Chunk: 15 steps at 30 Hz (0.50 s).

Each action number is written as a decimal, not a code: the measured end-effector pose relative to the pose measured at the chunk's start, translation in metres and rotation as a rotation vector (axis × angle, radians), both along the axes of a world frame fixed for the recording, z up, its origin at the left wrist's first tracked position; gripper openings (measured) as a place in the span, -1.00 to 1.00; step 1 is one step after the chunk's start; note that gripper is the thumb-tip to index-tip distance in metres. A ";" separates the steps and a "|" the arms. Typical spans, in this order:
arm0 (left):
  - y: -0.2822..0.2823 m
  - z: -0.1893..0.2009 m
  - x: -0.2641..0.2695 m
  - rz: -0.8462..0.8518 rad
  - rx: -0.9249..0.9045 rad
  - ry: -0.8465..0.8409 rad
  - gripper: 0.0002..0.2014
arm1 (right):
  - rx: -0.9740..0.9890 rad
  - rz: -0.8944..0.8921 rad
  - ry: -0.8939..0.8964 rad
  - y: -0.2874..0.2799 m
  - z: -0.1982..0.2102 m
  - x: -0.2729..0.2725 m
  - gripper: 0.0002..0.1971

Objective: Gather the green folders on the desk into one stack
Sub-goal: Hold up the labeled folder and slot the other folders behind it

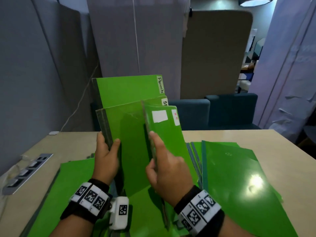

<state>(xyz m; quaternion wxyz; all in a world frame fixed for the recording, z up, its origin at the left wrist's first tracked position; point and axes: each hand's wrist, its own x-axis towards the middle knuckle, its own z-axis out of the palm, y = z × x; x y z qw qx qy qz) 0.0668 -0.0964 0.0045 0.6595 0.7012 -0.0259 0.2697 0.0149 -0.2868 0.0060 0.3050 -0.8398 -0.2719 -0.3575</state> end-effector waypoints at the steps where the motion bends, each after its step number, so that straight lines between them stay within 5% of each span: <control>1: 0.000 0.001 0.000 -0.031 -0.048 0.015 -0.66 | -0.012 0.028 0.007 0.011 -0.004 0.001 -0.17; 6: -0.014 0.011 -0.015 -0.115 -0.088 -0.021 -0.65 | -0.077 0.104 0.057 0.054 -0.019 -0.001 -0.34; 11: -0.011 -0.001 -0.014 -0.025 -0.005 0.036 -0.67 | -0.057 0.112 0.084 0.065 -0.037 -0.003 -0.62; 13: -0.008 -0.003 -0.013 -0.073 -0.103 0.063 -0.28 | -0.050 0.110 0.093 0.063 -0.039 -0.002 -0.68; 15: -0.006 0.002 -0.013 -0.217 -0.146 0.000 -0.11 | -0.041 0.101 0.108 0.060 -0.038 -0.001 -0.68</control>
